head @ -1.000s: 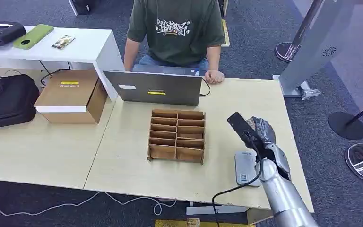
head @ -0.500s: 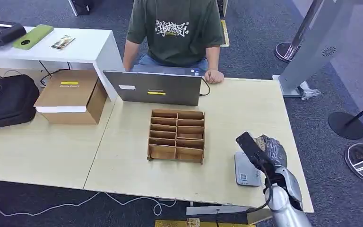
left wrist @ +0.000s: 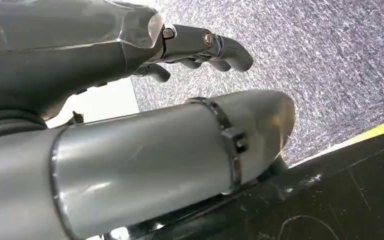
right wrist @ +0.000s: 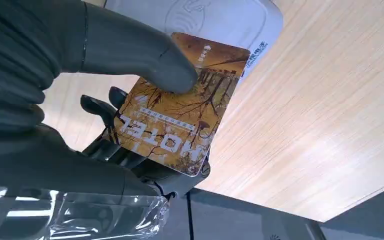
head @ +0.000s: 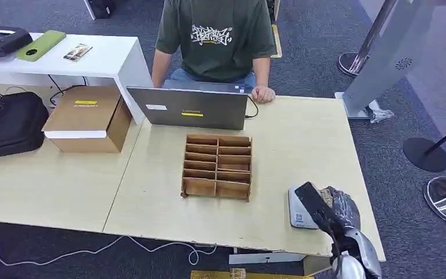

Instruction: Pass the card to the sensor for recognition and then transmit it.

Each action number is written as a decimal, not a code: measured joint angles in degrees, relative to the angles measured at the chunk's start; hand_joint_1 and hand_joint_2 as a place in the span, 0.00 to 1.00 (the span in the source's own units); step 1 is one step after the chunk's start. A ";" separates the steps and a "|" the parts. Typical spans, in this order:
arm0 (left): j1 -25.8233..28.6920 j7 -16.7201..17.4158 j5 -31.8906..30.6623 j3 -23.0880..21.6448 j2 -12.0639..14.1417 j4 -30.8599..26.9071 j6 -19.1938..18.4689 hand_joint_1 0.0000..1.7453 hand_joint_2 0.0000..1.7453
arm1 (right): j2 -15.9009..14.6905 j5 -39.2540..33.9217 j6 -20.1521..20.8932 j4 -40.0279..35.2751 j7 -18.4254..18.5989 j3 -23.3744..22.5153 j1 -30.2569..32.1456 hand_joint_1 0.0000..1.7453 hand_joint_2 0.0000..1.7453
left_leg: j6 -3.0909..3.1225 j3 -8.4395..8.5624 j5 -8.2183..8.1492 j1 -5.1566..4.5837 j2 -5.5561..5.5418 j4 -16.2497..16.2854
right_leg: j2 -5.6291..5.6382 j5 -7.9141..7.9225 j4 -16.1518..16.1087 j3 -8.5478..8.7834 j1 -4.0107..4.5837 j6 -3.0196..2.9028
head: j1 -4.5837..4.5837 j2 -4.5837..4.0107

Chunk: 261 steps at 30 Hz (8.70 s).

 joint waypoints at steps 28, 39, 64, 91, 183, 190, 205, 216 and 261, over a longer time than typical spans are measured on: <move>-0.22 0.24 -2.58 0.00 -0.09 0.00 -0.26 0.00 0.00 | 2.89 -2.97 4.20 4.15 0.83 -0.92 -1.48 1.00 1.00 | 0.00 0.08 0.00 0.00 0.03 0.00 | 0.04 0.00 0.00 0.06 0.00 0.00 | 0.00 0.00; -0.42 0.39 -3.19 0.00 -0.07 0.00 -0.26 0.00 0.00 | 2.71 -1.97 7.19 7.24 1.29 -0.92 -3.31 1.00 1.00 | 0.00 0.16 0.00 0.01 0.05 0.00 | 0.07 0.00 0.00 0.13 0.01 0.00 | 0.00 0.00; -0.82 -0.26 -1.79 0.00 0.04 0.00 1.03 0.00 0.00 | -0.11 -3.37 8.74 12.35 -0.48 2.60 -6.55 1.00 1.00 | 0.00 0.61 -0.05 0.02 0.23 -0.03 | 0.18 0.01 -0.03 0.55 0.03 -0.01 | 0.00 0.00; 0.00 -2.82 -2.03 0.00 -0.09 0.00 0.87 0.00 0.00 | 1.33 21.55 -28.46 4.90 -8.23 5.05 -7.75 1.00 1.00 | 0.00 0.47 -0.01 0.02 0.09 -0.03 | 0.07 -0.02 -0.02 0.45 0.04 -0.03 | 0.02 0.00; -1.91 -1.66 -13.68 0.00 -1.68 0.00 -1.49 0.00 0.00 | 4.96 41.07 -40.02 67.25 8.33 33.31 -59.99 0.00 1.00 | 0.09 0.11 0.21 -0.03 0.16 0.05 | 0.16 0.25 0.03 0.12 -0.04 0.18 | -0.02 0.00; -1.87 -1.66 -13.00 0.00 -1.68 0.00 -1.05 0.00 0.00 | 5.20 41.07 -40.02 64.14 6.99 30.14 -59.33 0.00 1.00 | 0.08 0.12 0.21 -0.03 0.17 0.06 | 0.17 0.26 0.03 0.12 -0.04 0.17 | 0.00 0.00; -1.10 -1.75 -11.10 0.00 -1.35 0.00 -0.24 0.00 0.00 | -3.29 41.09 -40.04 49.90 18.78 37.95 -54.69 0.00 1.00 | 0.08 0.09 0.21 -0.06 0.16 0.07 | 0.16 0.27 0.01 0.10 -0.07 0.19 | 0.00 0.00; -0.99 -2.10 -9.70 0.02 -0.83 0.00 -0.02 0.00 0.00 | -16.44 41.09 -38.79 40.52 22.45 60.81 -60.03 0.00 1.00 | 0.08 0.08 0.21 -0.05 0.16 0.08 | 0.16 0.31 0.01 0.06 -0.06 0.18 | -0.04 0.00; -0.06 -0.70 -4.22 1.88 -0.61 0.00 0.17 0.00 0.00 | 6.69 29.55 -23.55 8.24 -5.42 2.90 -15.50 0.00 1.00 | -0.04 -0.05 0.24 0.06 -0.30 -0.01 | -0.34 0.09 0.01 0.06 0.08 -0.02 | -0.02 0.00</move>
